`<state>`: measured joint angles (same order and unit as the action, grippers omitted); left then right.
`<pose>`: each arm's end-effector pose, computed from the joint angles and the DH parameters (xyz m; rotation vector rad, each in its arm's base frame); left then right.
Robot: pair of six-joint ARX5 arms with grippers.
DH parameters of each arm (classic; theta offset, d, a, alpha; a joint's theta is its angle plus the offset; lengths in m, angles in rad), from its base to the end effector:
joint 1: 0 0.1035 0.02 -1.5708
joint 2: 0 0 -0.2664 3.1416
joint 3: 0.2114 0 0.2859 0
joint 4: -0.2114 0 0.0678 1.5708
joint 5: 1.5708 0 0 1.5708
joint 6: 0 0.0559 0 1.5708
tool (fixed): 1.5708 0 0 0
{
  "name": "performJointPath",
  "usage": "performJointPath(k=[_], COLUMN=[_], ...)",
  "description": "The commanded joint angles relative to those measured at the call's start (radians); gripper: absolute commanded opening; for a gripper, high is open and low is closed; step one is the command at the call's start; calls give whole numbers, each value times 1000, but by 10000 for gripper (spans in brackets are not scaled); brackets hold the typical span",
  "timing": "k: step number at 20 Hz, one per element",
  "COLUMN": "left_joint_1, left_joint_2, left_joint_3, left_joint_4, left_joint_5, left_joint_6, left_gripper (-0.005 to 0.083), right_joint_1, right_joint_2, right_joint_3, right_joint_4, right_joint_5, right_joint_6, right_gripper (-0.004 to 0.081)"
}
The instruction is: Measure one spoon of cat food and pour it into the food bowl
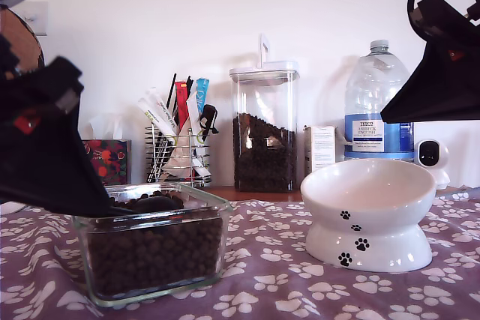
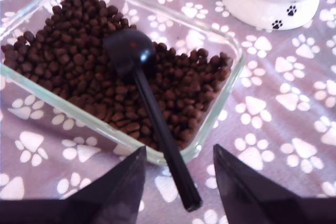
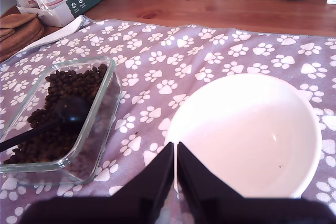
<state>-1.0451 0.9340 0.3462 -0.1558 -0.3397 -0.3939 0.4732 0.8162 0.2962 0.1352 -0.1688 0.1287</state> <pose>0.1246 -0.1776 0.1310 0.1165 0.6971 -0.5394 0.1950 0.1104 0.1646 0.0634 0.4269 0.6078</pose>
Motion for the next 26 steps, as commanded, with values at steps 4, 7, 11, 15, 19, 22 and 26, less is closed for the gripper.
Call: performJointPath(k=[4,7,11,15,19,22,26], left_joint_1=[2,2,3,3,3,5,39], left_joint_2=[40,40,40,40,40,32,-16], left_joint_3=[-7,-7,-7,-7,-7,-2,18], left_joint_4=[9,27,31,31,28,2,-65], left_joint_5=[-10,-25,-34,-41,-80,-88,-88], left_joint_6=[1,2,10,33,35,35,48], left_gripper=[215,137,95,15,-1,-24,-24], right_joint_1=[4,4,4,4,4,4,4], right_joint_2=[6,5,5,5,5,6,6], right_joint_3=[-12,-12,-12,-12,-12,-12,-12], right_joint_4=[10,10,10,10,10,9,8], right_joint_5=[3,3,3,2,-5,-5,-6], right_joint_6=[-5,-5,-5,-5,-5,-4,-1], right_gripper=[-13,-13,-13,-13,-13,-13,-13])
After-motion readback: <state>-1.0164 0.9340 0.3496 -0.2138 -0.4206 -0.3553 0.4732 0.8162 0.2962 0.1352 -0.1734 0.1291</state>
